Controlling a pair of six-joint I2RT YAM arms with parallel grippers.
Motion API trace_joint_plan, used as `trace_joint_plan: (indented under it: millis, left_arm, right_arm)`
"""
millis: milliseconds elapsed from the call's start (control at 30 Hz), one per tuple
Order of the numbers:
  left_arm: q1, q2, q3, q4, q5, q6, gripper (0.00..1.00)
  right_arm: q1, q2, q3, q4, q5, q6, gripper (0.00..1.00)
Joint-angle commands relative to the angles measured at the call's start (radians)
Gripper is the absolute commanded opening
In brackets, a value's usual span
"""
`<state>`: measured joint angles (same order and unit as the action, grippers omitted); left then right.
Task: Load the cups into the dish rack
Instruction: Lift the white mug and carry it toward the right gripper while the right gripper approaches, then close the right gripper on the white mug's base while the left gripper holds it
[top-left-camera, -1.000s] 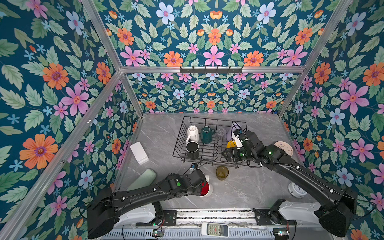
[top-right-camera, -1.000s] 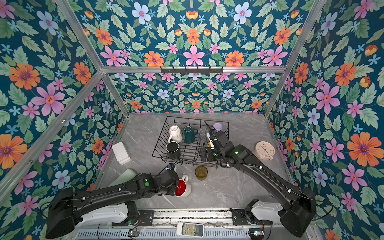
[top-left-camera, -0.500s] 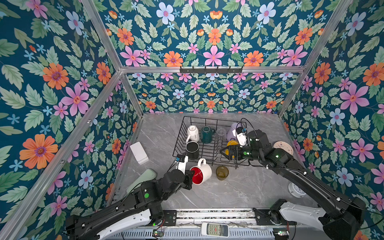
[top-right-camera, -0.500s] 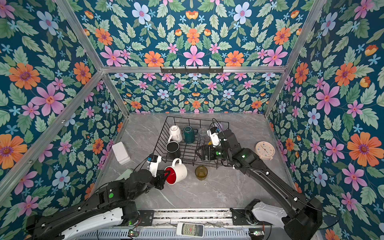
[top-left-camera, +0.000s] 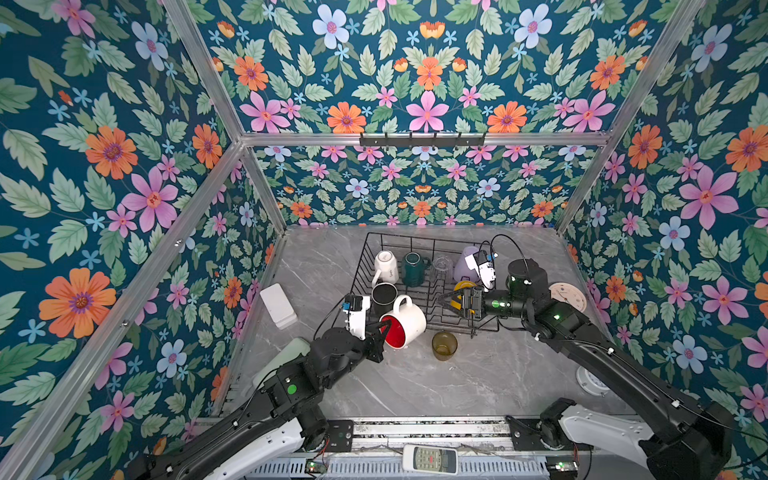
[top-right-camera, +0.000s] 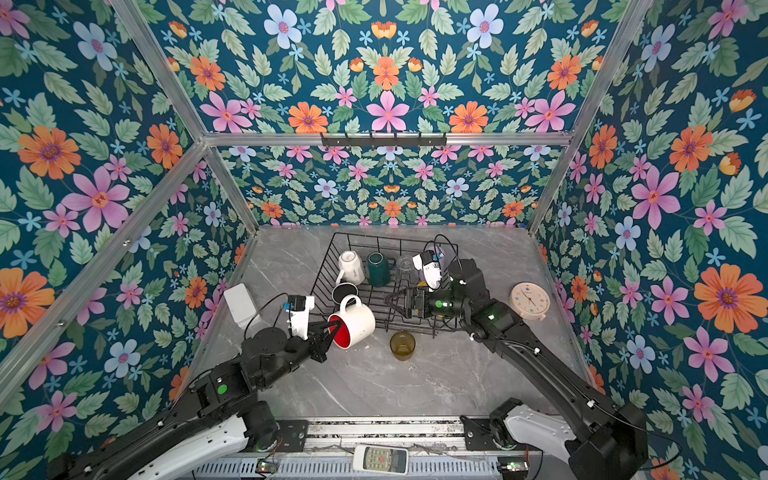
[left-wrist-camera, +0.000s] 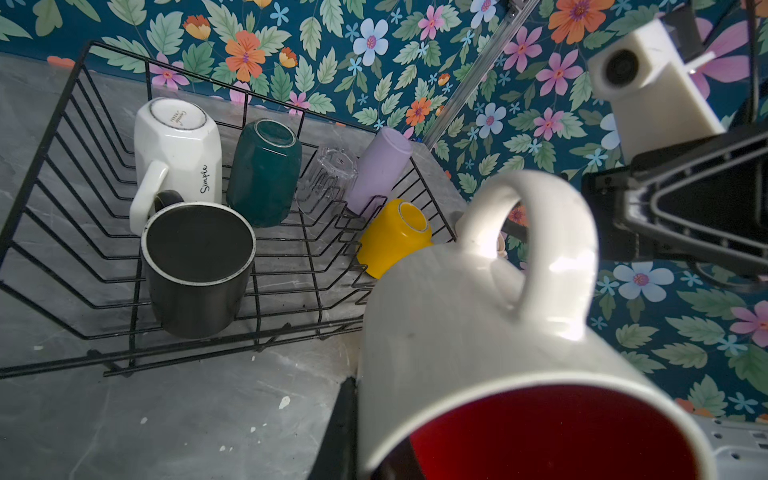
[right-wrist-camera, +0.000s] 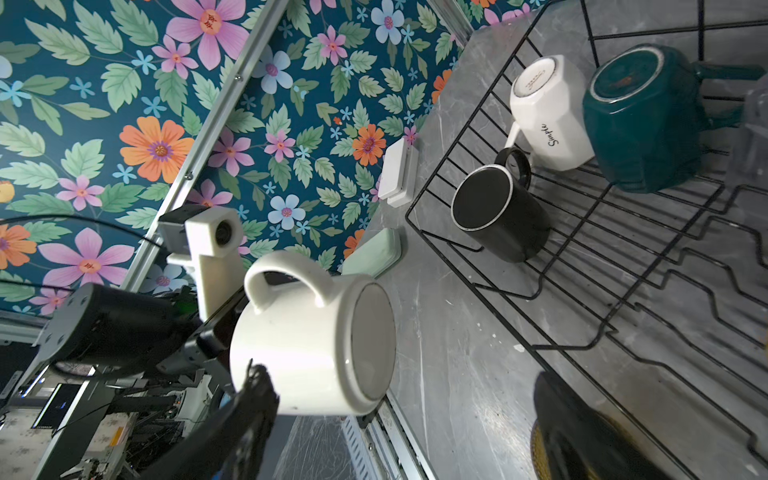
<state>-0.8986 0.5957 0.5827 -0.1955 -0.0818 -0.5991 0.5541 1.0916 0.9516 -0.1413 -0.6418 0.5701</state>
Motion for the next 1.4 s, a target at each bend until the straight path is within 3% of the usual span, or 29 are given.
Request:
trace_joint_plan:
  millis: [0, 233, 433, 633, 1033, 1367]
  left_arm:
    - [0.091, 0.005, -0.021, 0.186, 0.242, -0.044, 0.0]
    - [0.24, 0.069, -0.107, 0.475, 0.57, -0.135, 0.0]
    - [0.303, 0.153, -0.15, 0.729, 0.735, -0.248, 0.0]
    - [0.326, 0.214, -0.157, 0.834, 0.809, -0.308, 0.0]
    - [0.342, 0.242, -0.166, 0.867, 0.837, -0.339, 0.0]
    - [0.341, 0.26, -0.167, 0.913, 0.863, -0.364, 0.0]
  right_arm:
    - [-0.002, -0.009, -0.006, 0.06, -0.044, 0.008, 0.96]
    - [-0.004, -0.029, -0.019, 0.07, -0.08, -0.005, 0.96]
    - [-0.005, -0.037, -0.02, 0.077, -0.127, -0.019, 0.96]
    - [-0.005, -0.035, -0.028, 0.084, -0.168, -0.041, 0.96]
    - [0.016, -0.007, -0.029, 0.141, -0.243, -0.034, 0.95]
    - [0.076, 0.024, -0.02, 0.185, -0.228, -0.031, 0.95]
